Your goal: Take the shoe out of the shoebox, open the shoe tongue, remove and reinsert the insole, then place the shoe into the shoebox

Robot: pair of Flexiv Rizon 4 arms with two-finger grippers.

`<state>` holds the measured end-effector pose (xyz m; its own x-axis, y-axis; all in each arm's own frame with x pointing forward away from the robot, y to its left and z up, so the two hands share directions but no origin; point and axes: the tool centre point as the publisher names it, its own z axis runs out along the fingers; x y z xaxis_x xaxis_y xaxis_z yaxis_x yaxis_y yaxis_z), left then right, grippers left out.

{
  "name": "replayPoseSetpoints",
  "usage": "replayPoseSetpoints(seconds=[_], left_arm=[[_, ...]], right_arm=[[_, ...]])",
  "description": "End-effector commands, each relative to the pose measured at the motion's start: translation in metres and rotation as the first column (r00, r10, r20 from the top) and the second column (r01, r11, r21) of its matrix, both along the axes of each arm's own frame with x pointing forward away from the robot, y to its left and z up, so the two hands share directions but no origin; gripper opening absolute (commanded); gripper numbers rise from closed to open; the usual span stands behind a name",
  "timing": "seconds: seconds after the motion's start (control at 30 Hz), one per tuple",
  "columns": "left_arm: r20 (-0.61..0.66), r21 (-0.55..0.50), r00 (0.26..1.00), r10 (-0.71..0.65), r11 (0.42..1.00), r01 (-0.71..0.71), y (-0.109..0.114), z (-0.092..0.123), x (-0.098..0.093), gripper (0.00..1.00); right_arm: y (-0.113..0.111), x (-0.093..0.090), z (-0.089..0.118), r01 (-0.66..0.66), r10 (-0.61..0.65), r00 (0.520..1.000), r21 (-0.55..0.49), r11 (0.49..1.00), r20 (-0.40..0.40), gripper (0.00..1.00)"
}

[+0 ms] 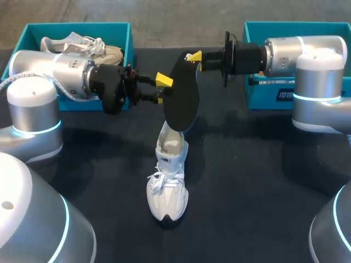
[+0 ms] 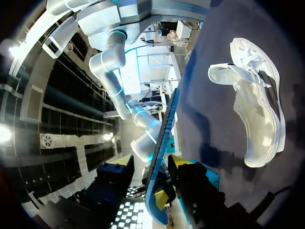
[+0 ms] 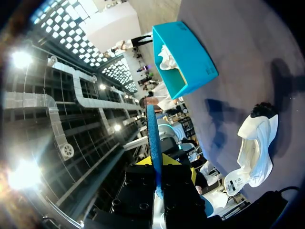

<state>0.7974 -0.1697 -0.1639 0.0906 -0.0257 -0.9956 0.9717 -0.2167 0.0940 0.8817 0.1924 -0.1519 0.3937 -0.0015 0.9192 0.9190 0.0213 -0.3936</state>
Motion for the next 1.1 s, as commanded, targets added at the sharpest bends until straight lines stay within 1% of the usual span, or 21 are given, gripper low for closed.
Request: replayPoseSetpoints(seconds=[0.03,0.13,0.2,0.33,0.47,0.57,0.6,0.63,0.67,1.03,1.07,1.1], left_arm=[[0.007,-0.010,1.000,-0.004,1.000,0.004,-0.005,0.002,-0.003,0.33],[0.010,-0.014,1.000,-0.005,1.000,0.005,-0.007,0.003,-0.004,0.32],[0.011,-0.017,1.000,-0.002,1.000,0.003,-0.008,0.003,-0.004,0.27],[0.011,-0.016,1.000,0.001,1.000,-0.001,-0.010,0.003,-0.003,0.28],[0.012,-0.011,1.000,0.006,1.000,-0.006,-0.013,0.002,-0.003,0.23],[0.013,-0.008,1.000,0.009,1.000,-0.009,-0.015,0.002,-0.002,0.22],[0.015,-0.006,1.000,0.012,1.000,-0.012,-0.016,0.002,-0.002,0.20],[0.016,-0.006,1.000,0.013,1.000,-0.013,-0.016,0.002,-0.002,0.12],[0.016,-0.007,1.000,0.015,1.000,-0.015,-0.017,0.002,-0.001,0.00],[0.029,-0.005,0.999,0.031,1.000,-0.031,-0.019,0.005,0.001,0.00],[0.030,-0.005,0.999,0.030,1.000,-0.030,-0.019,0.005,0.001,0.00],[0.030,-0.005,0.999,0.030,1.000,-0.030,-0.019,0.005,0.001,0.00]], right_arm=[[0.001,0.000,0.000,-0.001,0.001,1.000,0.000,1.000,0.000,0.00],[0.001,0.000,0.000,-0.001,0.001,1.000,0.000,1.000,0.000,0.00],[0.001,0.000,0.000,-0.001,0.001,1.000,0.000,1.000,0.000,0.00],[0.001,0.000,0.000,-0.001,0.001,1.000,0.000,1.000,0.000,0.00],[0.001,0.000,0.000,-0.001,0.001,1.000,0.000,1.000,0.000,0.00],[0.001,0.000,0.000,-0.001,0.001,1.000,0.000,1.000,0.000,0.00],[0.001,0.000,0.000,-0.001,0.001,1.000,0.000,1.000,0.000,0.00],[0.001,0.000,0.000,-0.001,0.001,1.000,0.000,1.000,0.000,0.00],[0.001,0.000,0.000,-0.001,0.001,1.000,0.000,1.000,0.000,0.00],[0.000,0.001,0.001,-0.003,0.003,1.000,0.002,1.000,0.003,0.00],[0.000,0.001,0.001,-0.001,0.001,1.000,0.004,1.000,0.003,0.10],[0.000,0.001,0.001,0.001,-0.001,1.000,0.006,1.000,0.003,0.43]])
